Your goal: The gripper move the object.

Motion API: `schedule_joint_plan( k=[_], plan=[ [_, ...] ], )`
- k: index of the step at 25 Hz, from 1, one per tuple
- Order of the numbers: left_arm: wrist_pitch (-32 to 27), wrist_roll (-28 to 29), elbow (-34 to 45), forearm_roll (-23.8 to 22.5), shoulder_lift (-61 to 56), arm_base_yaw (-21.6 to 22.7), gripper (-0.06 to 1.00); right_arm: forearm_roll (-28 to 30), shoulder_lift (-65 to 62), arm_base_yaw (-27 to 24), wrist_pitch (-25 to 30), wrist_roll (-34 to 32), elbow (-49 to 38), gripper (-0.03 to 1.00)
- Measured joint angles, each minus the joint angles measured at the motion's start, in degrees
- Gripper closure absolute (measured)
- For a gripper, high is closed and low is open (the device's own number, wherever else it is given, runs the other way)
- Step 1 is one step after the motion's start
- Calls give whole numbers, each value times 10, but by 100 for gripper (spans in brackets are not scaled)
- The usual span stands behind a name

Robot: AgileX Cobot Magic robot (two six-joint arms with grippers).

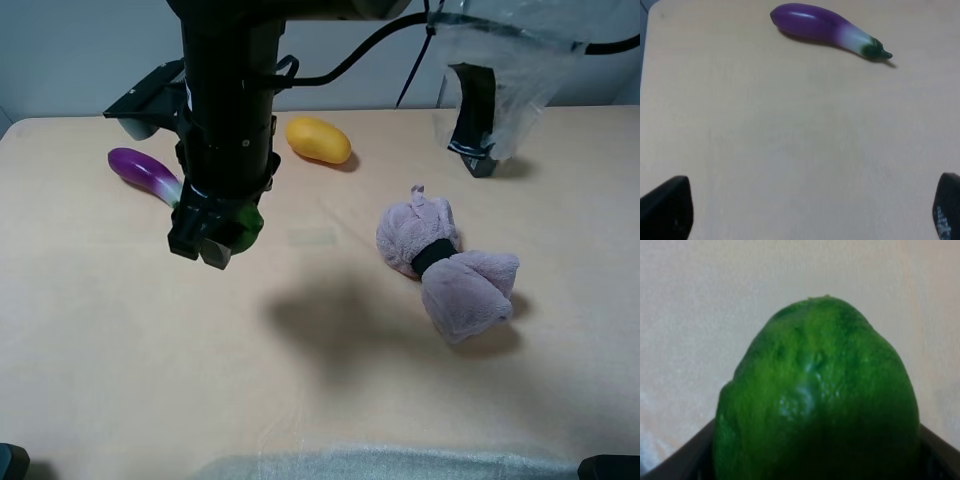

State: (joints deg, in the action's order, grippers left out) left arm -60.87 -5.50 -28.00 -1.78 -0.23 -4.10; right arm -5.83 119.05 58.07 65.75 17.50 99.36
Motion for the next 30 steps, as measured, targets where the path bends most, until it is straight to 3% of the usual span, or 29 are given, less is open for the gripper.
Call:
schedule_joint_plan(
  k=[4, 13, 30],
  plan=[
    [0, 0, 0, 0, 0, 0, -1, -14, 0, -18, 35, -7, 13, 49],
    [0, 0, 0, 0, 0, 0, -1, -17, -35, -61, 38, -24, 17, 49],
    [0, 0, 0, 0, 0, 0, -1, 11, -104, -209, 40, -79, 18, 49]
  ],
)
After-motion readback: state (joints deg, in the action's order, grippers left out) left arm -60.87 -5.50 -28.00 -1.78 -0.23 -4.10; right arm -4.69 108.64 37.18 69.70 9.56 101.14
